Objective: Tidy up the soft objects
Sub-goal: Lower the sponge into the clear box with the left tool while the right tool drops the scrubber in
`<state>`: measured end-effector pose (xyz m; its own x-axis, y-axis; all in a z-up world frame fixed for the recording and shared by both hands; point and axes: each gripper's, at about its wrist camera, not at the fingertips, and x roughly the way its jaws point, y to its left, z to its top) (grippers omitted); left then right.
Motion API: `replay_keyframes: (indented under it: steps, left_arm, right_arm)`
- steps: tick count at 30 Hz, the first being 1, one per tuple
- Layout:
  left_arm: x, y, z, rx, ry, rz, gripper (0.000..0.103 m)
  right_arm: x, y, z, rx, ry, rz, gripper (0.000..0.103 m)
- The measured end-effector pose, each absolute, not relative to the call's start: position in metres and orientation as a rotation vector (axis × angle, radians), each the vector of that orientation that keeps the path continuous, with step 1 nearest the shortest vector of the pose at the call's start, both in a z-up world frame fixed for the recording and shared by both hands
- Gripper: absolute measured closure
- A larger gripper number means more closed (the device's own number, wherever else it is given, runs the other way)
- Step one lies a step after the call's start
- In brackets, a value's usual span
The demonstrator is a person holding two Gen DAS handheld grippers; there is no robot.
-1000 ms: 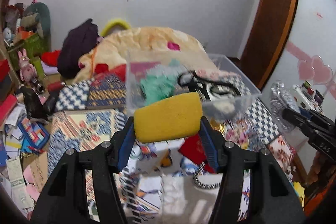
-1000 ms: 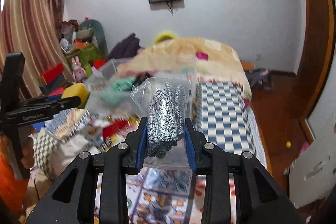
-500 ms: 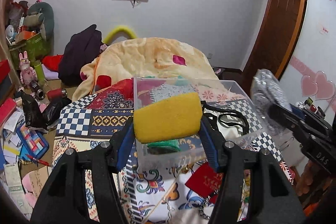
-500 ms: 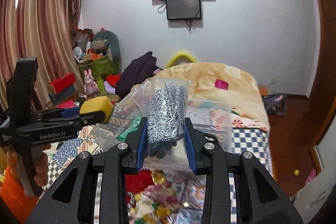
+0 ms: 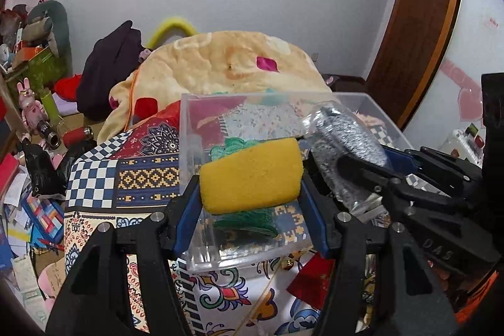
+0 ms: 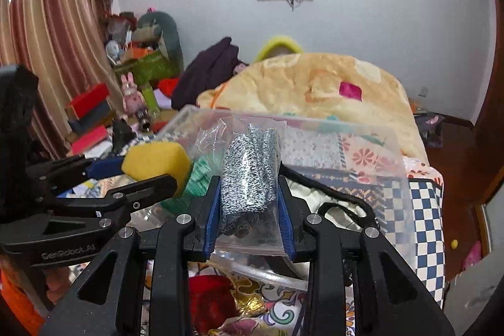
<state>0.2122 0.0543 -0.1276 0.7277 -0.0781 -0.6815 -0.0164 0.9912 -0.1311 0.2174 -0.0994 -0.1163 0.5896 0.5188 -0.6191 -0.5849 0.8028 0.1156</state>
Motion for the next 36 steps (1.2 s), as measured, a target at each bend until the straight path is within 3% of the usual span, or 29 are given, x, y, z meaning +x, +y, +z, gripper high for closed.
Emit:
replay_keyframes:
  steps: [6,14,25,36]
  left_arm:
    - [0.215,0.049,-0.130,-0.106,0.768,-0.030,0.036]
    - [0.203,0.054,-0.119,-0.151,0.762,-0.057,0.028]
    - [0.154,0.051,-0.102,-0.143,0.706,-0.083,0.022]
    - [0.132,0.027,-0.148,-0.120,0.829,-0.152,0.022]
  right_arm:
    - [0.222,-0.103,-0.120,-0.114,0.738,0.645,0.072]
    - [0.214,-0.122,-0.102,-0.082,0.705,0.638,0.045]
    - [0.170,-0.150,-0.083,-0.108,0.609,0.612,0.035]
    - [0.149,-0.161,-0.119,-0.127,0.709,0.611,0.035]
